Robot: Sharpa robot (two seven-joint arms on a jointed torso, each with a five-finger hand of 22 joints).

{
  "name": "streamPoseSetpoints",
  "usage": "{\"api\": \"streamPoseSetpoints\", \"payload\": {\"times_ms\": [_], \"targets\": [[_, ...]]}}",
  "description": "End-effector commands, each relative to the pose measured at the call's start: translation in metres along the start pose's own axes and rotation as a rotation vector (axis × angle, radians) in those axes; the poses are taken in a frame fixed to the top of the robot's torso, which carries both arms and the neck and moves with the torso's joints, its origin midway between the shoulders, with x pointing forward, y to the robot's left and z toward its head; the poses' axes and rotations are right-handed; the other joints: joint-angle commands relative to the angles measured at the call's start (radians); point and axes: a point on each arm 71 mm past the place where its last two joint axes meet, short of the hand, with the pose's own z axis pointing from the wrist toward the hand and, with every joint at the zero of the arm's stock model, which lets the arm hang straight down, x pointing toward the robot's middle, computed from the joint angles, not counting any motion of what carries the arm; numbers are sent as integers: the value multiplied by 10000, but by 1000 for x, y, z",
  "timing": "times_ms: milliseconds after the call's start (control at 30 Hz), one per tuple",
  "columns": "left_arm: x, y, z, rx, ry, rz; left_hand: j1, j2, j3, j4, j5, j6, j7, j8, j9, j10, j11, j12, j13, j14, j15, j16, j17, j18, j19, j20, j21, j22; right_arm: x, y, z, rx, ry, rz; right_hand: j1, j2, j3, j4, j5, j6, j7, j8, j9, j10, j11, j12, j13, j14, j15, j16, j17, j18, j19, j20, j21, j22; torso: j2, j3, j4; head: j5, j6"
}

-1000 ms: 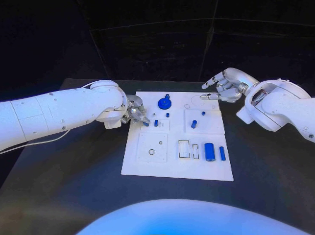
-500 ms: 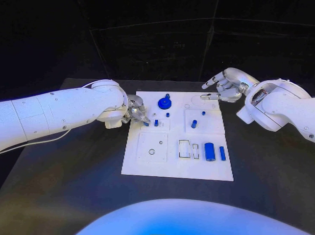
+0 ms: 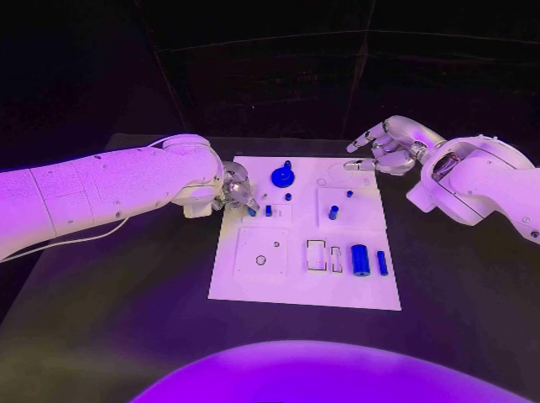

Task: Assemble the parts on the task board

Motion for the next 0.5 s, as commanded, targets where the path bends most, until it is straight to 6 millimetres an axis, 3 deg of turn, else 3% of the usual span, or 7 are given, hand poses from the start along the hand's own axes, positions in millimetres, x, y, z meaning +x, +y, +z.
{"api": "streamPoseSetpoints", "payload": {"times_ms": [33, 500], "targets": [[6, 2, 2, -242, 542, 132, -135, 20, -116, 44, 8, 60, -58, 47, -9, 74, -30, 80, 39, 1023, -90, 39, 2567, -68, 30, -56, 47, 42, 0, 2, 1, -119, 49, -29, -4, 51, -60, 20, 35, -4, -20, -9, -11, -42, -6, -9, -8, 1057, -54, 25, 2635, 181, -49, -26, -40, -15, -1, 0, 0, 11, -2], [2, 5, 5, -405, 422, 25, -654, 24, -871, 575, -4, 406, -174, 169, -17, 222, -122, 206, 188, 1038, -165, 69, 2634, -125, 127, -125, 252, 360, 0, 2, 1, -121, 54, -29, -2, 56, -63, 18, 57, -4, -20, -9, -11, -48, -6, -17, -17, 1057, -55, 25, 2635, 181, -49, -27, -43, -19, -2, -6, 10, -23, -13]]}}
